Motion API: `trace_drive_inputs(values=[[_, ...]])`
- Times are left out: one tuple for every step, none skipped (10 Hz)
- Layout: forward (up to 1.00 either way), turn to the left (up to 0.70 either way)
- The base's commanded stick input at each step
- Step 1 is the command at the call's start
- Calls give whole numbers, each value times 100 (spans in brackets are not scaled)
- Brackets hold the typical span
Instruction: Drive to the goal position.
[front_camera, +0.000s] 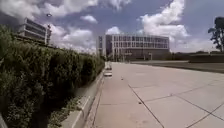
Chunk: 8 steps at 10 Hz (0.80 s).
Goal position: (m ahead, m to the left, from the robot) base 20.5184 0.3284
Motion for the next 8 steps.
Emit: trace_drive_inputs(values=[[4, 0], [4, 0], [3, 0], [1, 0], [4, 0], [4, 0], [4, 0], [4, 0]])
